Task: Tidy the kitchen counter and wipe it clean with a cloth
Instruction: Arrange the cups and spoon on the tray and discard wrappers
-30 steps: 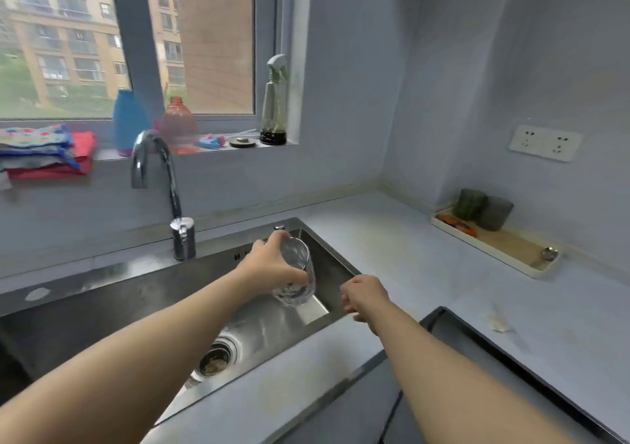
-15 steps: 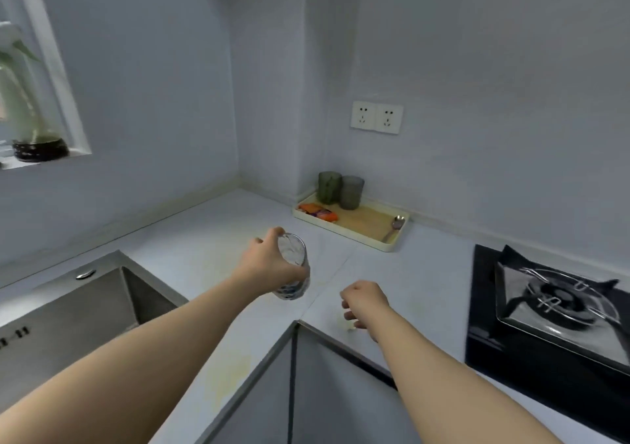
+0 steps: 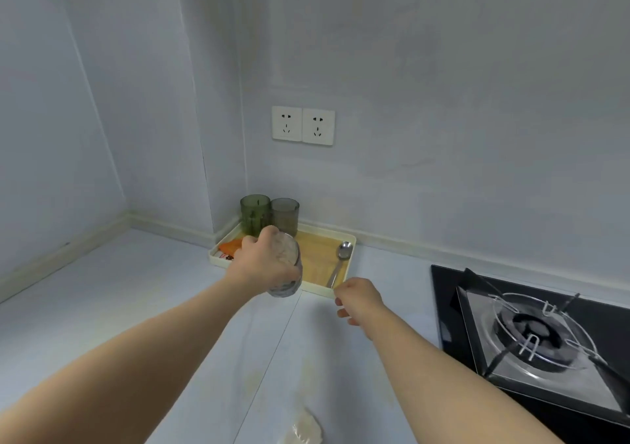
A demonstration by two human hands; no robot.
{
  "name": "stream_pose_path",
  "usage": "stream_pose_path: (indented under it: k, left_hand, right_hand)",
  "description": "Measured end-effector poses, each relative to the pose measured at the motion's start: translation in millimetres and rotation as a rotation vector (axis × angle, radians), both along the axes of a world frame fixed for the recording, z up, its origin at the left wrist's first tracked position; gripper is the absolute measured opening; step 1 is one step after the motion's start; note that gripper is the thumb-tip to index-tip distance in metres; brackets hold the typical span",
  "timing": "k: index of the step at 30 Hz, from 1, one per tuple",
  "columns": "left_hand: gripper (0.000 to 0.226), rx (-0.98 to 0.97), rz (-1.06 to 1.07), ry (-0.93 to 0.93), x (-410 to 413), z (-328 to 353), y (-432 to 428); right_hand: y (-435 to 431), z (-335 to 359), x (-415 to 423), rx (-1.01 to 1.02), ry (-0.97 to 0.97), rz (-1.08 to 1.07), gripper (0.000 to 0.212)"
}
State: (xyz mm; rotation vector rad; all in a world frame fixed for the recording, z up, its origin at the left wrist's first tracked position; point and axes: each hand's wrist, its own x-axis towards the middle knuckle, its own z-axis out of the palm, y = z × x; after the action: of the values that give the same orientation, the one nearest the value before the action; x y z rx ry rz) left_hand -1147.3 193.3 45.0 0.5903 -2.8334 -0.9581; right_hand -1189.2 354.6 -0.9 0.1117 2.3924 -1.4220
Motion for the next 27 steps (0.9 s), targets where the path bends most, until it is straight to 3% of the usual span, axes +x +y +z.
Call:
stream_pose_path:
  k: [10,16,20,27]
  left_hand:
    - [0.084,0.006,0.009,-0.109,-104,-12,2]
    - [0.094,-0.065,0.003,-0.202,-177,-30,2]
    - [0.093,-0.087,-0.007,-0.245,-219,-47,-3]
    - [0.088,-0.130,-0.044,-0.254,-268,-62,-8]
  right_hand:
    - [6,-14,-105,0.051,-0.006,0.010,0.024]
    - [1,-29,-164,0.081,-0.045,0.047,0.020]
    - [-13,-36,-205,0.091,-0.044,0.101,0.013]
    - [-27,-50,-245,0.043,-0.063,0.090,0.022]
